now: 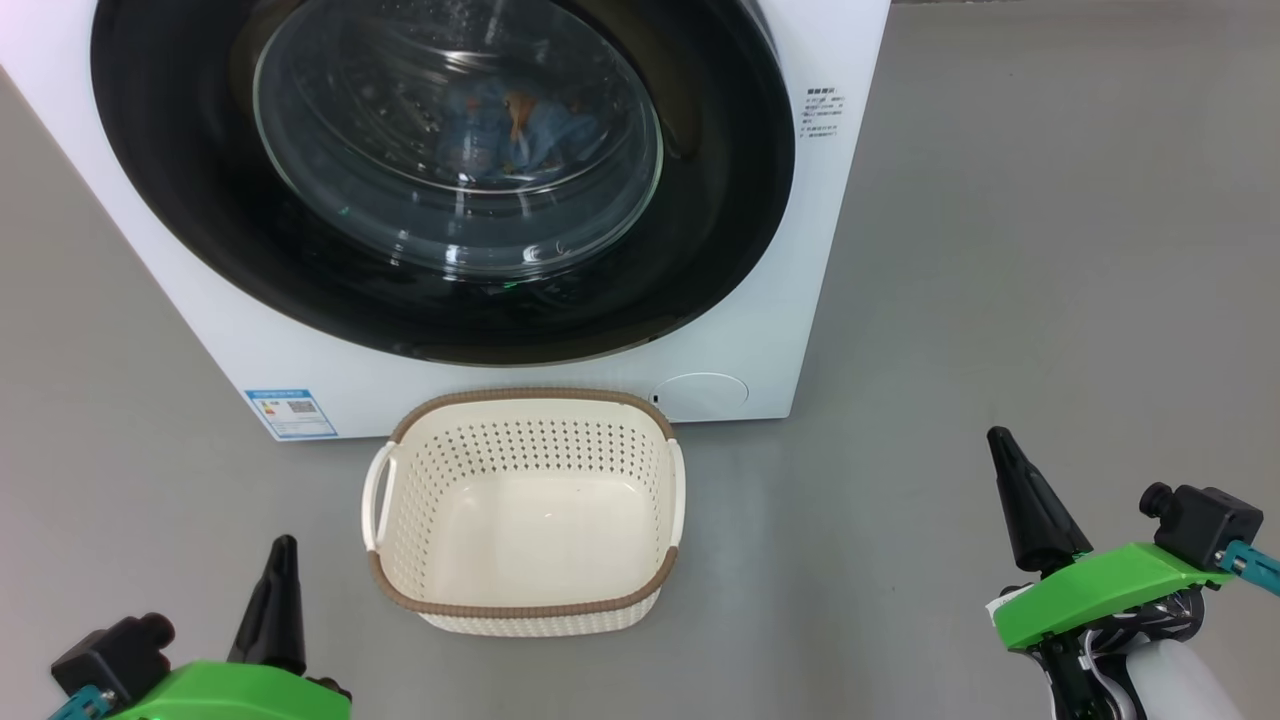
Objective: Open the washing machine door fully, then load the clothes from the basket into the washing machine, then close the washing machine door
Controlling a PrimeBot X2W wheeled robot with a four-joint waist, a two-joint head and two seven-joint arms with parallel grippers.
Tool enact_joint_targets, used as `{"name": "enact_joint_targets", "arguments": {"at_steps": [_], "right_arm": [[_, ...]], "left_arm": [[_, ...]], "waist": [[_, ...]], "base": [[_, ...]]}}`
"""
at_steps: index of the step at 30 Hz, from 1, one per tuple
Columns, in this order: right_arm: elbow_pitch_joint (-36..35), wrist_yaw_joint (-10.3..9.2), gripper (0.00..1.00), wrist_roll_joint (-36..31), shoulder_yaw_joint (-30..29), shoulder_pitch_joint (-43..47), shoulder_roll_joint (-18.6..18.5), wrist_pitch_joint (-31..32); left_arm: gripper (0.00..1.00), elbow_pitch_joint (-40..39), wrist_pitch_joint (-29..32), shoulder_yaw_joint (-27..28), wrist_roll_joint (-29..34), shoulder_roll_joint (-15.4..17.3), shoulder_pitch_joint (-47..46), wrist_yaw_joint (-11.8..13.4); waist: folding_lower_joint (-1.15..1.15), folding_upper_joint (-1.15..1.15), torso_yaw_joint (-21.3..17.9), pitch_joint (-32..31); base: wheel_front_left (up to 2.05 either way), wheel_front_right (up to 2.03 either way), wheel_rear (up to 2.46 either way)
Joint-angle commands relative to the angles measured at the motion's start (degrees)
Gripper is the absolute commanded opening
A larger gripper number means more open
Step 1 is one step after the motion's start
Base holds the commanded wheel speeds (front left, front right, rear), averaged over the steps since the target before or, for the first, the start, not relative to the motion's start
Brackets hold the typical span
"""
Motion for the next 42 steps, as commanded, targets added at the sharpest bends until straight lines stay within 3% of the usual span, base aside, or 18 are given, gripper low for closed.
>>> {"name": "enact_joint_targets", "arguments": {"at_steps": [1,42], "right_arm": [[-1.7,-0.03,0.0,1.9,-0.6,-0.5,-0.3,0.5],[-2.5,-0.07,0.0,24.1,-4.5,1.9,2.3,6.9]], "left_arm": [[0.0,-1.0,0.6,1.3,-1.8,0.6,-1.7,-0.4],[0.0,0.3,7.2,5.1,-22.9,-0.9,-2.3,-1.1]], "waist": [[-0.01,0.0,0.0,-0.1],[-0.01,0.0,0.5,-1.7]], "base": [[0.0,0.0,0.0],[0.0,0.0,0.0]]}}
